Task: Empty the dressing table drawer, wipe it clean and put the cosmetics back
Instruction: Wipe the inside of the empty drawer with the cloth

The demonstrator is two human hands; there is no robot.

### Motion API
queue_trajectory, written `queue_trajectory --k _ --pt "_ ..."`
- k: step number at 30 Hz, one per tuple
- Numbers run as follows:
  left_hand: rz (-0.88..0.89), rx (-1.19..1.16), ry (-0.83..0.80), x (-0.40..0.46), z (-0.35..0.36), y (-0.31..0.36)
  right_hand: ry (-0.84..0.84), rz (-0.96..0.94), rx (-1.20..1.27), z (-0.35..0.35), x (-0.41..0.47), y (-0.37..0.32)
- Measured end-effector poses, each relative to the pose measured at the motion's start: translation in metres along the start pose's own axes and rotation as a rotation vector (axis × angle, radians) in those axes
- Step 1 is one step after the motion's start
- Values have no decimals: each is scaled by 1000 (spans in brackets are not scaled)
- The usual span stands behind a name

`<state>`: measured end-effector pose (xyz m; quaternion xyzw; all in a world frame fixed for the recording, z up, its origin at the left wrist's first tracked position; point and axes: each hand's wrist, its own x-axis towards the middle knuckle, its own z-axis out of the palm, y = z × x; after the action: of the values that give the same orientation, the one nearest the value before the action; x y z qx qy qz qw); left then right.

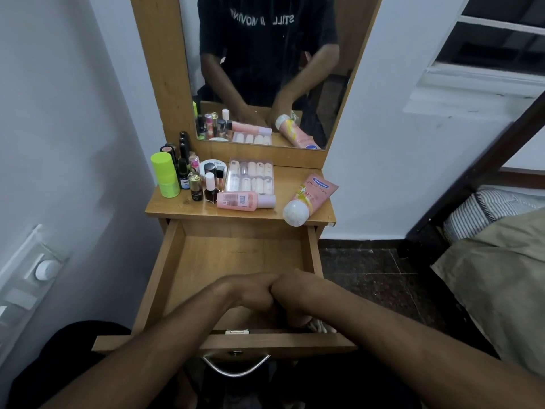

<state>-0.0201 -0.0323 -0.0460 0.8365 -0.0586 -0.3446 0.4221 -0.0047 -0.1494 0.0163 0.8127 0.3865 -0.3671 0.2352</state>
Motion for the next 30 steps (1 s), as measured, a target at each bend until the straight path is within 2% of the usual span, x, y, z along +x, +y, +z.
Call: queue_trajectory --k 5,11,13,16,20,23,26,30 --pt "76 -147 -39 -5 -5 3 202 -1 282 8 -5 15" --pt "108 -346 131 1 -11 3 428 74 574 14 -9 37" --pt "83 -292 80 2 -9 0 367 68 544 18 -10 36" --pt "79 -95 -62 0 -2 -1 177 3 425 16 -18 26" --pt "105 -42 -120 -10 -4 -1 40 -74 370 4 -21 27" --pt "130 66 -62 -20 -2 -3 124 -91 399 9 -13 25" --pt "88 114 -16 -28 -3 -12 247 -41 530 19 -3 22" --pt "27 220 70 -47 -20 -24 264 24 920 18 6 17"
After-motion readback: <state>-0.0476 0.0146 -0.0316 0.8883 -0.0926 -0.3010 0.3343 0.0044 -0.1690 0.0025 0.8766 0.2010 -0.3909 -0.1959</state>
